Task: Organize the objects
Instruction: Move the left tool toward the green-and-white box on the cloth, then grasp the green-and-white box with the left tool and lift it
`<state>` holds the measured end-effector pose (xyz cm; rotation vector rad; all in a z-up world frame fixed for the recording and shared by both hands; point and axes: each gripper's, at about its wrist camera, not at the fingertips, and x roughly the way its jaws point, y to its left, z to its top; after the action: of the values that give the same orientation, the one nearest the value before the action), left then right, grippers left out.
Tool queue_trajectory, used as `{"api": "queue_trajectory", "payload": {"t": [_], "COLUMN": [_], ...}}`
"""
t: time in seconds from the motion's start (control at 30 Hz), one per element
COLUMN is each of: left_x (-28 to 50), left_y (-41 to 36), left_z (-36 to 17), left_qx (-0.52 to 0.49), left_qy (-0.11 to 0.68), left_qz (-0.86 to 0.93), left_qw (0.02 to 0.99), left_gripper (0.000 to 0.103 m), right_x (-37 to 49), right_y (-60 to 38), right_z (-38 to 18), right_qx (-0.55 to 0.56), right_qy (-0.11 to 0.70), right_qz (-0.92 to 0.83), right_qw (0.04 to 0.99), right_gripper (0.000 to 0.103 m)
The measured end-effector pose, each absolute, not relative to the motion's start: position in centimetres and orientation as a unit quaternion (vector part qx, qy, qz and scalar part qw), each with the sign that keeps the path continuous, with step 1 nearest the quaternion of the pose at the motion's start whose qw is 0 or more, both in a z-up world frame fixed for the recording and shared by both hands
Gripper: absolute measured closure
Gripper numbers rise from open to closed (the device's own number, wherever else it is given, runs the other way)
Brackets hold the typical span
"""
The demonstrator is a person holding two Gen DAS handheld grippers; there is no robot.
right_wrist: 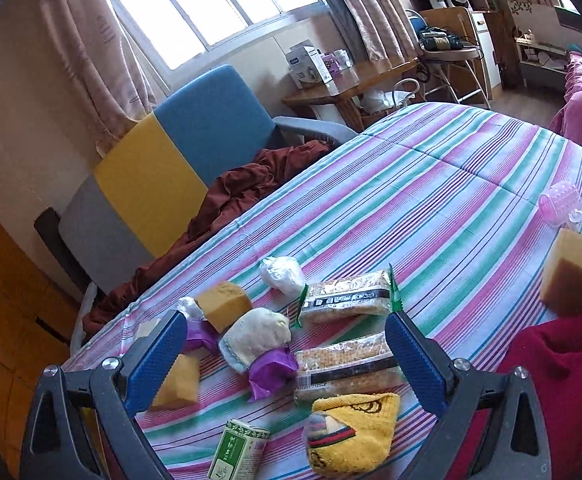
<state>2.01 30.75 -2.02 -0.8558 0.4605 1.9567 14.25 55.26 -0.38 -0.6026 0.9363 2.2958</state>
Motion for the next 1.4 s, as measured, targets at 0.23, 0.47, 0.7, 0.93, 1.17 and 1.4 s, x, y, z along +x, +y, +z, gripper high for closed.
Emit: {"api": "queue_trajectory", "payload": {"t": [0.23, 0.47, 0.7, 0.93, 1.17, 1.4], "left_x": [1.8, 2.3, 1.9, 3.2, 3.0, 3.6], "left_y": [37.5, 42.1, 41.3, 36.3, 32.3, 32.6], "left_z": [-4.9, -7.4, -9.5, -9.7, -9.7, -9.9], "left_qx": [-0.383, -0.410, -0.422, -0.395, -0.390, -0.375], "left_qy": [0.202, 0.226, 0.218, 0.212, 0.200, 0.199], "left_qz": [0.749, 0.715, 0.723, 0.762, 0.779, 0.784], "left_qw": [0.501, 0.520, 0.502, 0.467, 0.449, 0.452], "left_gripper": [0.022, 0.052, 0.072, 0.072, 0.072, 0.072], "right_x": [13.9, 13.9, 14.0, 13.9, 13.6, 13.1], "right_y": [55.5, 55.7, 56.1, 56.2, 56.0, 55.9], "right_z": [-0.7, -0.9, -1.3, -1.4, -1.5, -1.8], "right_qx": [-0.228, -0.229, -0.232, -0.240, -0.251, -0.268], "right_qy": [0.361, 0.369, 0.382, 0.380, 0.371, 0.366], "right_qz": [0.860, 0.858, 0.852, 0.849, 0.846, 0.841], "right_qw": [0.280, 0.273, 0.273, 0.278, 0.287, 0.294], "right_gripper": [0.002, 0.002, 0.002, 0.002, 0.002, 0.002]}}
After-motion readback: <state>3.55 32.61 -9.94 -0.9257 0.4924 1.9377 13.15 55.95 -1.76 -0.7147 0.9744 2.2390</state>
